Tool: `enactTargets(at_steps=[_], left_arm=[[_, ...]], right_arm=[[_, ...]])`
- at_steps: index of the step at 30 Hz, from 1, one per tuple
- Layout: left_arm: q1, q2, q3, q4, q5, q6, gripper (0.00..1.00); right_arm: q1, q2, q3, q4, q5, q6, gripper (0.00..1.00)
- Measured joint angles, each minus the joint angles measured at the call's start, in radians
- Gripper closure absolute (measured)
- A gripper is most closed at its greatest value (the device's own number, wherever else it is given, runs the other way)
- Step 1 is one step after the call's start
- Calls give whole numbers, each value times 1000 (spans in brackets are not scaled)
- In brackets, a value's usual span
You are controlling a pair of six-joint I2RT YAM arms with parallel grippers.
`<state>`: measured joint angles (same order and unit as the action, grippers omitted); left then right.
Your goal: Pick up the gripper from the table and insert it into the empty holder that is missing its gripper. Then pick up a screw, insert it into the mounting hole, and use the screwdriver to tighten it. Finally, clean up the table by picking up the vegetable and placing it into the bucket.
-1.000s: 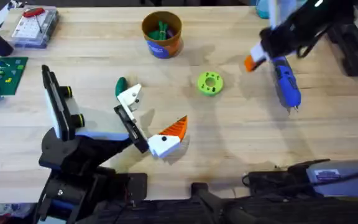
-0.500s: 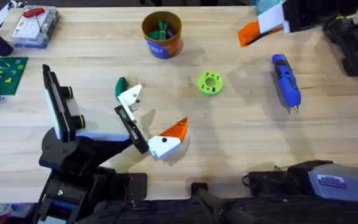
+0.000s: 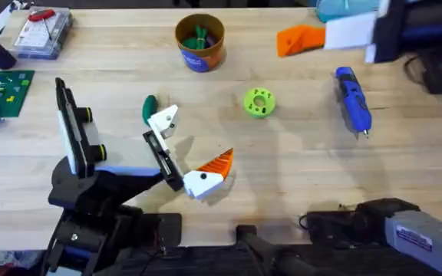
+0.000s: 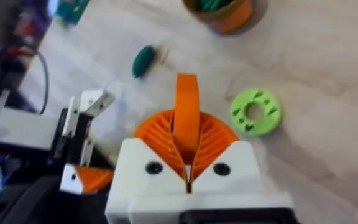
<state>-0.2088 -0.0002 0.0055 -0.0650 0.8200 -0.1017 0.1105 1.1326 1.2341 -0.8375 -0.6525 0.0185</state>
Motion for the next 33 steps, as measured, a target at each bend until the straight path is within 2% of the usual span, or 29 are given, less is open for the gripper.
enactTargets(at_steps=[6,15,20,29,33], left_arm=[[0,0,0,0,0,0,9],[0,0,0,0,0,0,9],[0,0,0,0,0,0,9],[0,0,0,0,0,0,9],[0,0,0,0,0,0,9]], right_arm=[[-72,67,-130,114,-241,13,994],[-87,242,-139,127,-484,20,994],[-87,295,-141,127,-529,17,994],[-97,301,-147,123,-554,17,994],[-101,307,-191,215,-590,76,994]])
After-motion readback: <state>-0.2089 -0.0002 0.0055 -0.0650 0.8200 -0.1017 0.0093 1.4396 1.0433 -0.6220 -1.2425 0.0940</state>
